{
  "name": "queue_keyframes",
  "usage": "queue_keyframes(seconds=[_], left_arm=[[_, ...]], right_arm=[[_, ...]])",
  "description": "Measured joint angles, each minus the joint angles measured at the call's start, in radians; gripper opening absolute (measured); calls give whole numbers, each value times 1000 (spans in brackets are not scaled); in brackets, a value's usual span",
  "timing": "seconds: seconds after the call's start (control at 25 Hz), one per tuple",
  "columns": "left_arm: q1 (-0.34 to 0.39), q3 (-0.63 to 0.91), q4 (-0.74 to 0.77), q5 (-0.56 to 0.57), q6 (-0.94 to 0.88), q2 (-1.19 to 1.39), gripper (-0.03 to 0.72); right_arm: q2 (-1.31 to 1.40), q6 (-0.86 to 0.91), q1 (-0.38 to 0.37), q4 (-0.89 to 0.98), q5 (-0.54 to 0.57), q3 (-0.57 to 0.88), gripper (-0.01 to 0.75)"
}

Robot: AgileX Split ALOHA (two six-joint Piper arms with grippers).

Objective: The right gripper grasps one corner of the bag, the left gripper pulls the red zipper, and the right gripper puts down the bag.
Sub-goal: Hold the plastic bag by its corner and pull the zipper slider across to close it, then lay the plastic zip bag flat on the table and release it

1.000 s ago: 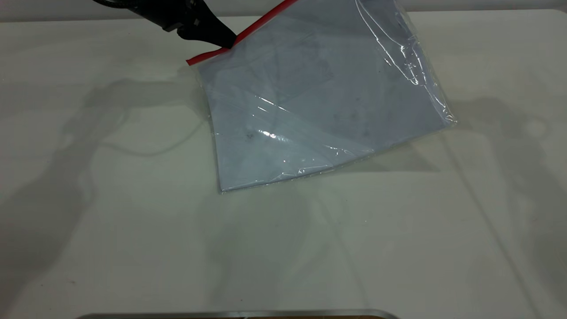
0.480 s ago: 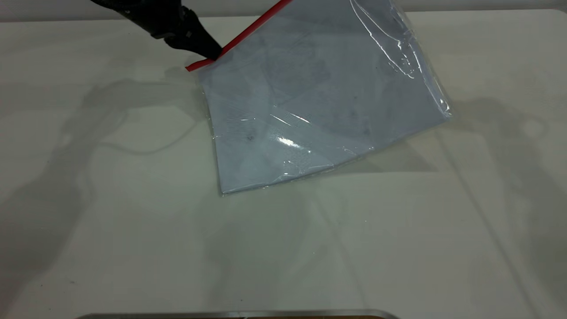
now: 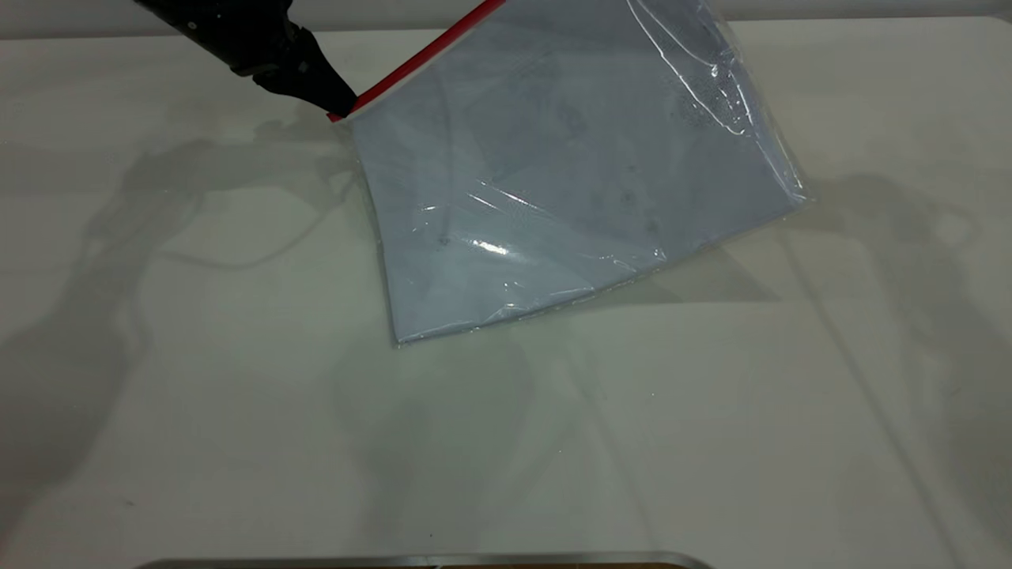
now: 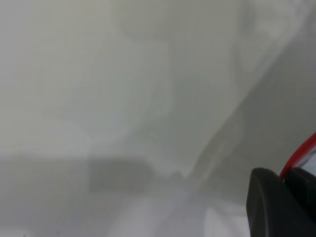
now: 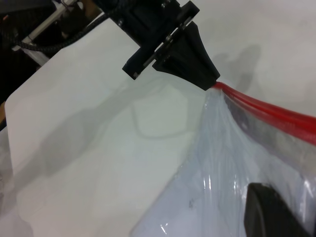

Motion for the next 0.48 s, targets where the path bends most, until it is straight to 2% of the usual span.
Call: queue_keyframes(seconds=[0.12, 0.36, 0.48], left_arm=[[4, 1, -7, -11, -1, -36, 155], [8, 1, -45, -14, -14, -179, 400], [8, 1, -100, 22, -48, -260, 447]], right_arm=[[0, -1, 0, 5, -12, 0, 33], [42, 15, -2, 23, -44, 0, 33], [88, 28, 0, 60, -84, -1, 33]])
